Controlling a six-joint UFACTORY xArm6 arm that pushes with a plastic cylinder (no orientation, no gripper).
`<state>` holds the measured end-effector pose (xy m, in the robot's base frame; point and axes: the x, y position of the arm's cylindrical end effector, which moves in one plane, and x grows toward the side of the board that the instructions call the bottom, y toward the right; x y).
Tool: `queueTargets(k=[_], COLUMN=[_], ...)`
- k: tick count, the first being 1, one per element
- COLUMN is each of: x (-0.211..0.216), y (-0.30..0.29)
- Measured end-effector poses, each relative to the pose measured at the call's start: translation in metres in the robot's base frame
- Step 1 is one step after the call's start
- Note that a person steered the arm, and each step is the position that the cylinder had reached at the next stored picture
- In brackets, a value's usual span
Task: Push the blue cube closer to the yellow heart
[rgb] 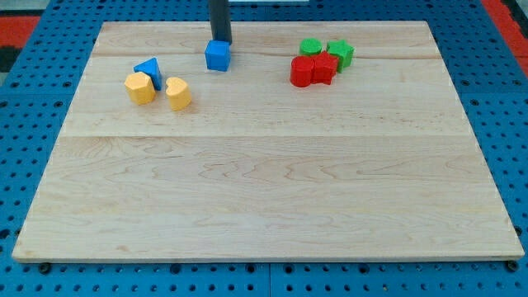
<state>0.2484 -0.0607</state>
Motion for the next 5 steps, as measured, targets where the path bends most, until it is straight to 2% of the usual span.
queueTargets(k=[3,5], x=[0.03,0.046], y=[0.0,-0.033])
